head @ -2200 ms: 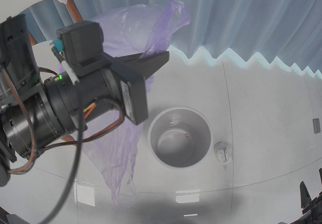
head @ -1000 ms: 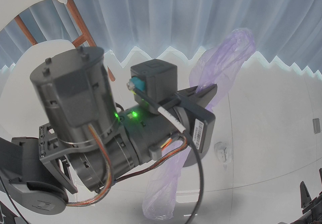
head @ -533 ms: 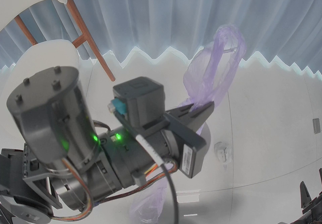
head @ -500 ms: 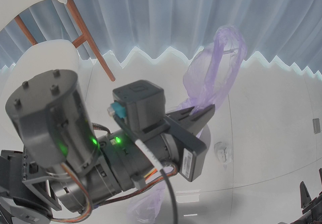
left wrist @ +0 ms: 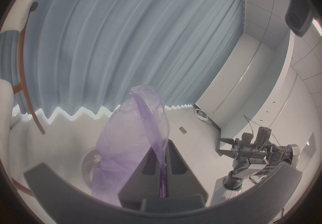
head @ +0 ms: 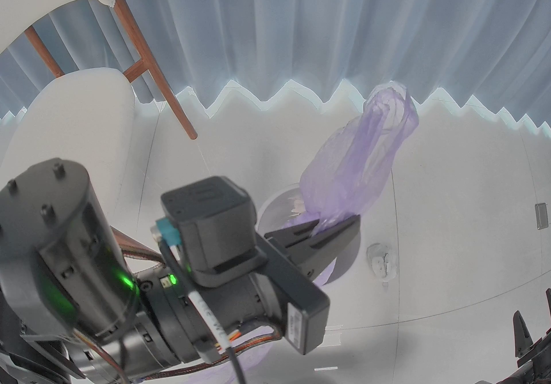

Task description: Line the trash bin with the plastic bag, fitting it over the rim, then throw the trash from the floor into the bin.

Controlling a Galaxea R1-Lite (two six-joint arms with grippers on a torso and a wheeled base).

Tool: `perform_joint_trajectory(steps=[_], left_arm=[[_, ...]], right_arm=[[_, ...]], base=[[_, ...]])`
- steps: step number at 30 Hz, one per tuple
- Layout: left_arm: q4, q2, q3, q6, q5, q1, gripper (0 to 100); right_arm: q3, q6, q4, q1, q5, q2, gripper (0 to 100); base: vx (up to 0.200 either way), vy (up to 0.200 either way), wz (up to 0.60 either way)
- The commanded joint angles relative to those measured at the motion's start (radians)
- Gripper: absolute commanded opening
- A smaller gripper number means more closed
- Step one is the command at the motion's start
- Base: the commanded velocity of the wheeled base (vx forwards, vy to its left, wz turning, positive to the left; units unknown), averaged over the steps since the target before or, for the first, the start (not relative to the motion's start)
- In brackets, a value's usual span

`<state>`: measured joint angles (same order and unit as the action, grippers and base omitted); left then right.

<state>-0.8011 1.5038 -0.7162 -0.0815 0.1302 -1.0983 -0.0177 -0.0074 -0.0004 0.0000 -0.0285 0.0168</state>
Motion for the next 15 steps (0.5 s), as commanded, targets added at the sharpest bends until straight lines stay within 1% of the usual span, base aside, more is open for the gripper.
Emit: perform_joint_trajectory(steps=[1,4,8,10,15], left_arm=[[-0.013,-0.001,0.058,-0.003,-0.004,0.043,0],[-0.024,0.033,0.063,-0.007,-0.014,0.115,0],[-0.092,0.067,0.055,-0.029,-0.092,0.202,0],[-0.127,0.081,0.046,-0.034,-0.116,0.219,0],[-0.198,0.125,0.043,-0.041,-0.113,0.225,0]], right_arm=[[0.018,0.000,-0.001,0.000,-0.001,-0.017,100],[0.018,-0.002,-0.001,0.000,-0.001,-0.017,100],[0.018,0.000,-0.001,0.000,-0.001,-0.017,100],[0.018,0.000,-0.001,0.000,-0.001,-0.017,100],[0.018,0.000,-0.001,0.000,-0.001,-0.017,100]], base=[[0.000,0.000,0.00],[0.000,0.000,0.00],[0.000,0.000,0.00],[0.000,0.000,0.00],[0.000,0.000,0.00]])
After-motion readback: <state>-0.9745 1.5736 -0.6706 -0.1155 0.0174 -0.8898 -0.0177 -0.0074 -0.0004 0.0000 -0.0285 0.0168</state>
